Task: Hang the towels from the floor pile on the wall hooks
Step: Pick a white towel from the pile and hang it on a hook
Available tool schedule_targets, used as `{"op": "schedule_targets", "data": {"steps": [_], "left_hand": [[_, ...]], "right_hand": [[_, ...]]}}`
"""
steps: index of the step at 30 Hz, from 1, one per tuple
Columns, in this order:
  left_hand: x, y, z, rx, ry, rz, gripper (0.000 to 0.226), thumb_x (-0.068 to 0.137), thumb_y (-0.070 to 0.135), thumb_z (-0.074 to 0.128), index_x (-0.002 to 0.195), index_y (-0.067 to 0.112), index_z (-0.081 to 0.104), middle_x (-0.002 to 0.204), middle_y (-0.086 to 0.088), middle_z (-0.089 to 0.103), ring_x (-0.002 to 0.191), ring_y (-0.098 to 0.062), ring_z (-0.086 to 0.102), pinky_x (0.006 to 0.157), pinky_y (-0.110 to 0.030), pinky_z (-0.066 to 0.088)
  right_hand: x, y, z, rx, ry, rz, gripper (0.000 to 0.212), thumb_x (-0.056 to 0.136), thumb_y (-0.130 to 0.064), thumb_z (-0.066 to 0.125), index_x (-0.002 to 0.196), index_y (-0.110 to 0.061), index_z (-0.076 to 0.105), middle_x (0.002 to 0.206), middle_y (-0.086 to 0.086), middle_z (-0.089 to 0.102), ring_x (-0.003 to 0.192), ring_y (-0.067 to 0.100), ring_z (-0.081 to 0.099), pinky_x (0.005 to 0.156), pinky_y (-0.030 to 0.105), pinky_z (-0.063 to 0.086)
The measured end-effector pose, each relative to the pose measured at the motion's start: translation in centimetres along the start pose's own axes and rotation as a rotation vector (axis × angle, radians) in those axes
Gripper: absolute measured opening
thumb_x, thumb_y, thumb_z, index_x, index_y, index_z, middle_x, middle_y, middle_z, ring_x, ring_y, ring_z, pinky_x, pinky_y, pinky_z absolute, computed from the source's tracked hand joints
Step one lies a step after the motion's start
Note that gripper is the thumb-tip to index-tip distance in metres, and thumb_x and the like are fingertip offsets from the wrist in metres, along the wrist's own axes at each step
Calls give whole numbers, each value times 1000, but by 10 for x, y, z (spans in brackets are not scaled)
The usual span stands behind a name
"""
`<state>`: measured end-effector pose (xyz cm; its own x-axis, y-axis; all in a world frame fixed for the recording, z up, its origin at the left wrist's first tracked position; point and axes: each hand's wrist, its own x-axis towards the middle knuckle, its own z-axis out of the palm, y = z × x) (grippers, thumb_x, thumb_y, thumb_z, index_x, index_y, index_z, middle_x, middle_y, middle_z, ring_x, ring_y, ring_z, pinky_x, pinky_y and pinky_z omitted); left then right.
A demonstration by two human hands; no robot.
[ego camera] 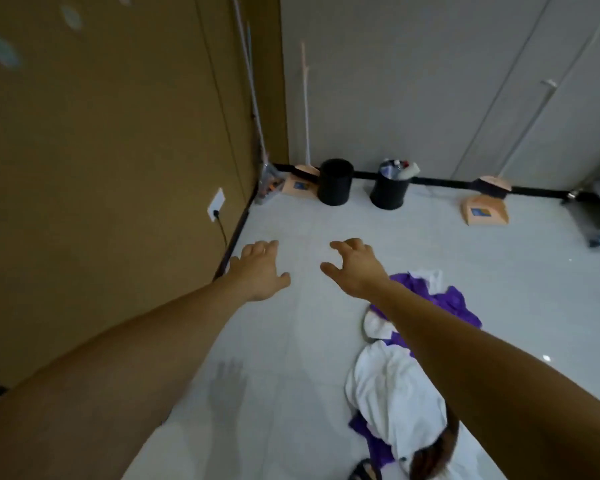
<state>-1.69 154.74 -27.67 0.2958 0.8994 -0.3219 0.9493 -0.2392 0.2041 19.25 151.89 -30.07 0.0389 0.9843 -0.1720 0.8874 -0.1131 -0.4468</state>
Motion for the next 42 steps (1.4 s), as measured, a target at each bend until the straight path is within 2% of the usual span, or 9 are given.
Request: {"op": "schedule_targets", "data": {"steps": [9, 20, 25, 29, 31, 34, 36, 39, 42], "left_hand": [[99, 152, 160, 56, -269, 222, 77, 93, 51, 43, 152, 19, 7, 159, -6, 12, 143, -27, 15, 112, -45, 22], [209, 143, 449, 126, -519, 292, 62, 93, 44, 44, 144, 14, 28, 147, -11, 34, 132, -29, 34, 103, -42, 34], [232, 128, 569, 132, -587, 344, 57, 92, 42, 44, 141, 14, 32, 141, -9, 39, 124, -28, 39, 97, -41, 40], [238, 119, 640, 123, -621, 365, 51, 92, 39, 45, 136, 14, 37, 136, -8, 42, 120, -27, 41, 94, -40, 41], [237, 114, 663, 111, -634, 359, 52, 93, 38, 46, 137, 13, 36, 139, -8, 40, 123, -27, 39, 95, -39, 39], [236, 109, 679, 94, -652, 383, 51, 92, 36, 47, 136, 12, 37, 137, -8, 41, 121, -27, 39, 95, -41, 41], [237, 108, 678, 95, -648, 387, 54, 93, 37, 47, 140, 13, 34, 141, -8, 38, 124, -27, 38, 97, -41, 40], [238, 114, 653, 98, -638, 384, 57, 94, 38, 45, 143, 14, 29, 146, -7, 32, 128, -27, 34, 100, -40, 39], [240, 130, 601, 72, -618, 388, 62, 94, 39, 46, 147, 15, 24, 149, -6, 29, 132, -26, 31, 102, -40, 37]], "right_hand": [[-28, 218, 62, 19, -180, 420, 56, 94, -43, 50, 142, -16, 42, 141, 16, 43, 129, 34, 39, 104, 42, 38], [-41, 390, 318, 194, -403, 765, 50, 95, -43, 47, 138, -18, 44, 134, 5, 51, 118, 25, 53, 96, 38, 47], [-53, 435, 447, 189, -451, 915, 33, 94, -39, 45, 115, -15, 54, 111, 4, 58, 92, 22, 58, 70, 31, 44], [-61, 456, 525, 124, -416, 999, 24, 92, -45, 48, 90, -21, 42, 76, -6, 44, 61, 11, 41, 50, 25, 28], [-63, 465, 550, 114, -399, 1029, 21, 92, -40, 48, 88, -20, 43, 75, -5, 42, 61, 13, 41, 50, 25, 29], [-63, 475, 566, 92, -406, 1033, 5, 91, -20, 48, 90, -16, 49, 84, 2, 53, 72, 22, 51, 62, 31, 42], [-61, 476, 562, 74, -373, 1008, 5, 91, -13, 43, 89, -16, 47, 83, 3, 54, 70, 22, 52, 60, 31, 41], [-57, 463, 530, 128, -224, 1002, 14, 95, -25, 38, 83, -18, 40, 70, -2, 50, 57, 15, 45, 48, 26, 27], [-47, 440, 472, 319, -30, 925, 21, 93, -33, 41, 75, -22, 39, 67, -2, 51, 58, 16, 49, 48, 26, 30]]}}
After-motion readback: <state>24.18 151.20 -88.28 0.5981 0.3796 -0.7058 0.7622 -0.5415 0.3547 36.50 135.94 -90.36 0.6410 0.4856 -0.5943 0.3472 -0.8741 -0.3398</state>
